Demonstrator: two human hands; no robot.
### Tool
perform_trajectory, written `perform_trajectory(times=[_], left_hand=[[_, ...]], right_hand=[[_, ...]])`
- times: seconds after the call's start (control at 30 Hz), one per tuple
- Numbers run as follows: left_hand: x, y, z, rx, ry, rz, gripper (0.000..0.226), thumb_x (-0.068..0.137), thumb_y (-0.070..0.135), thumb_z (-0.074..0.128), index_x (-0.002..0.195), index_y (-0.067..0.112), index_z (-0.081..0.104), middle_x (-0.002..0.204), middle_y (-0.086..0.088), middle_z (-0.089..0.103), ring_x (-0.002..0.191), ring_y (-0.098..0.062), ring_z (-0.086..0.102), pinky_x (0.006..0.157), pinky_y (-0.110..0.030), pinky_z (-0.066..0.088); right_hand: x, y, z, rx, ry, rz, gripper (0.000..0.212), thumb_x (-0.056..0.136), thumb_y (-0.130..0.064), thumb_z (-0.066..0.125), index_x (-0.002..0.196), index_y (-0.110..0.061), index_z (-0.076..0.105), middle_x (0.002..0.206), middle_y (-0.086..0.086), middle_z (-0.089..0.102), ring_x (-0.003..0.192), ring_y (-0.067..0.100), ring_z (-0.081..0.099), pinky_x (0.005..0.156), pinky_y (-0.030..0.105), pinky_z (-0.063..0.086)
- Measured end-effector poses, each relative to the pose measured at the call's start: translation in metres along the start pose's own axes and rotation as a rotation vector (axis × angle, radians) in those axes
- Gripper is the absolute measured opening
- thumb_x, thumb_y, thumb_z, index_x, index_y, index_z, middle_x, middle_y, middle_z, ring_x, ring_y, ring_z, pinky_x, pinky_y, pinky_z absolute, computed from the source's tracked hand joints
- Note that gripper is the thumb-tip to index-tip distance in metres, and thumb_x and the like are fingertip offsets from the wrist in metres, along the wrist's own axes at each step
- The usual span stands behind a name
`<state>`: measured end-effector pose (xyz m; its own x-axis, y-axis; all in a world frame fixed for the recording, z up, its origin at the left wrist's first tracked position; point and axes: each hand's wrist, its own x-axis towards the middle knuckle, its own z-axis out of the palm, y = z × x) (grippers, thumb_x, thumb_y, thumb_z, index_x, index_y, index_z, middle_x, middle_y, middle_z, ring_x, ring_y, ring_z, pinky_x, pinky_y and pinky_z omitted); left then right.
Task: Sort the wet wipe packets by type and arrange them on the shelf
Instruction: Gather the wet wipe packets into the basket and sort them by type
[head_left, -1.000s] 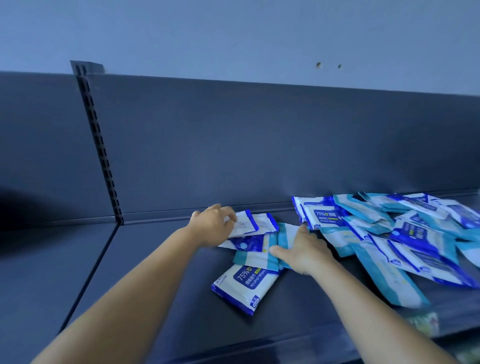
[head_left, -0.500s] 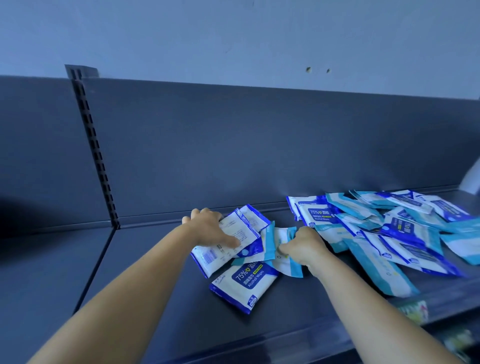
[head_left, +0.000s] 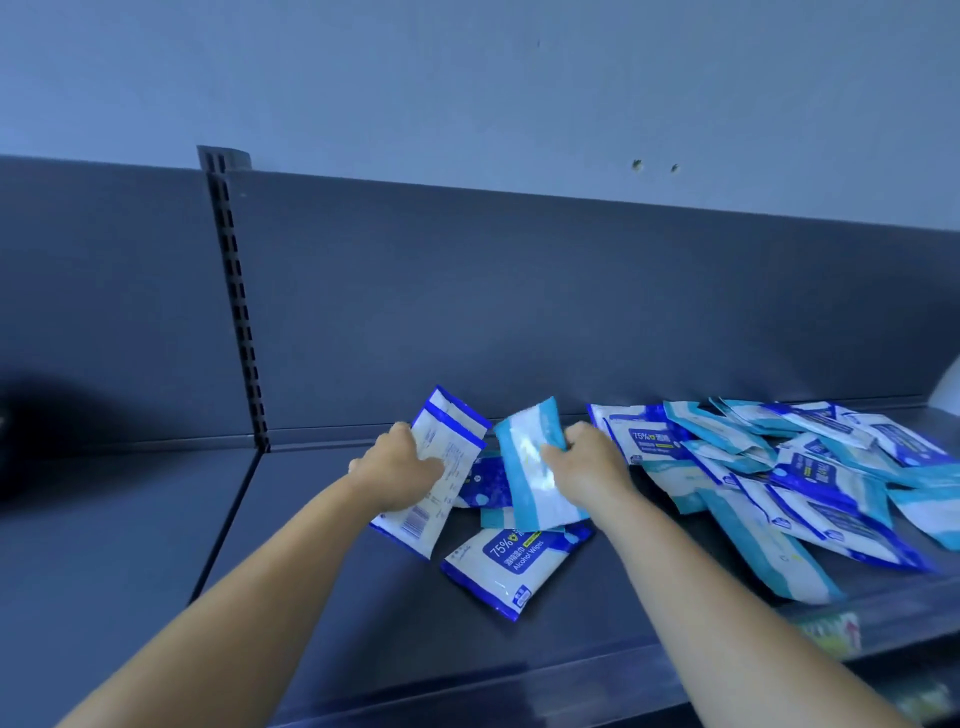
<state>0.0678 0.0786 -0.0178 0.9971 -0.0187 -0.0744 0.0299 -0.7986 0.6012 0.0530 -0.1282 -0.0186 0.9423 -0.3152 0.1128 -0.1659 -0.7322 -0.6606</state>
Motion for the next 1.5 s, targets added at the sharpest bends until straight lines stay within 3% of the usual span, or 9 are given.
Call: perform_trajectory(times=[0.1, 0.2, 0.47, 0.73, 0.83, 0.93, 1.17, 1.37, 1.5], left_hand=[[-0.004, -0.006, 0.000, 0.022, 0.003, -0.001, 0.024, 0.089, 0.027, 0.051, 0.109, 0.015, 0.044, 0.100, 0.001, 0.058, 0.097, -0.022, 0.058, 0.097, -0.042, 0.044], [-0.008, -0.011, 0.003, -0.006, 0.001, 0.000, 0.025, 0.085, 0.029, 0.056, 0.108, 0.020, 0.049, 0.096, 0.006, 0.061, 0.095, -0.019, 0.061, 0.093, -0.039, 0.048], [-0.020, 0.002, 0.008, -0.239, 0.139, 0.082, 0.018, 0.088, 0.025, 0.060, 0.103, 0.021, 0.051, 0.090, 0.008, 0.060, 0.075, -0.008, 0.056, 0.054, -0.020, 0.038], [-0.042, 0.066, 0.028, -0.460, 0.182, 0.237, 0.020, 0.088, 0.024, 0.060, 0.106, 0.025, 0.052, 0.091, 0.009, 0.062, 0.076, -0.007, 0.058, 0.054, -0.021, 0.041], [-0.055, 0.099, 0.047, -0.511, 0.144, 0.303, 0.021, 0.088, 0.025, 0.061, 0.108, 0.025, 0.053, 0.097, 0.007, 0.064, 0.084, -0.014, 0.063, 0.064, -0.029, 0.052], [-0.073, 0.133, 0.073, -0.537, 0.074, 0.367, 0.020, 0.087, 0.023, 0.062, 0.105, 0.027, 0.053, 0.096, 0.010, 0.065, 0.087, -0.014, 0.064, 0.075, -0.035, 0.054], [-0.139, 0.206, 0.149, -0.548, -0.126, 0.499, 0.018, 0.087, 0.022, 0.063, 0.103, 0.024, 0.054, 0.089, 0.010, 0.064, 0.077, -0.007, 0.061, 0.065, -0.025, 0.047], [-0.225, 0.259, 0.214, -0.545, -0.319, 0.581, 0.020, 0.090, 0.022, 0.064, 0.107, 0.020, 0.054, 0.097, 0.004, 0.064, 0.087, -0.017, 0.064, 0.077, -0.034, 0.053], [-0.292, 0.287, 0.260, -0.503, -0.405, 0.610, 0.020, 0.089, 0.024, 0.064, 0.106, 0.020, 0.053, 0.099, 0.002, 0.064, 0.089, -0.019, 0.064, 0.082, -0.038, 0.053]], right_hand=[[-0.004, 0.003, 0.018, -0.029, -0.139, 0.112, 0.016, 0.084, -0.026, 0.058, 0.080, -0.013, 0.051, 0.069, -0.003, 0.049, 0.063, 0.019, 0.049, 0.048, 0.025, 0.032], [-0.006, -0.002, 0.026, 0.104, -0.150, 0.145, 0.021, 0.079, -0.022, 0.062, 0.070, -0.015, 0.044, 0.068, -0.002, 0.051, 0.058, 0.017, 0.047, 0.052, 0.023, 0.036], [-0.023, -0.006, 0.012, 0.401, 0.001, 0.068, 0.039, 0.077, -0.016, 0.071, 0.108, -0.021, 0.047, 0.091, -0.007, 0.059, 0.082, 0.016, 0.060, 0.068, 0.027, 0.046], [-0.045, 0.026, -0.050, 0.413, 0.261, -0.064, 0.035, 0.079, -0.013, 0.068, 0.111, -0.025, 0.058, 0.090, -0.010, 0.062, 0.080, 0.015, 0.060, 0.068, 0.027, 0.044], [-0.059, 0.050, -0.080, 0.415, 0.353, -0.053, 0.034, 0.079, -0.013, 0.068, 0.107, -0.029, 0.057, 0.090, -0.010, 0.063, 0.078, 0.016, 0.061, 0.068, 0.029, 0.047], [-0.080, 0.082, -0.113, 0.403, 0.435, -0.022, 0.038, 0.079, -0.011, 0.069, 0.112, -0.027, 0.058, 0.093, -0.009, 0.063, 0.083, 0.013, 0.061, 0.074, 0.028, 0.048], [-0.150, 0.170, -0.189, 0.348, 0.589, 0.093, 0.034, 0.081, -0.008, 0.068, 0.111, -0.020, 0.058, 0.097, -0.007, 0.063, 0.090, 0.013, 0.060, 0.075, 0.025, 0.045], [-0.228, 0.251, -0.247, 0.306, 0.703, 0.228, 0.036, 0.081, -0.009, 0.067, 0.110, -0.025, 0.054, 0.100, -0.008, 0.062, 0.091, 0.016, 0.063, 0.080, 0.033, 0.051], [-0.295, 0.300, -0.284, 0.268, 0.716, 0.306, 0.036, 0.084, -0.008, 0.064, 0.115, -0.022, 0.052, 0.099, -0.010, 0.057, 0.087, 0.012, 0.057, 0.073, 0.026, 0.044]])
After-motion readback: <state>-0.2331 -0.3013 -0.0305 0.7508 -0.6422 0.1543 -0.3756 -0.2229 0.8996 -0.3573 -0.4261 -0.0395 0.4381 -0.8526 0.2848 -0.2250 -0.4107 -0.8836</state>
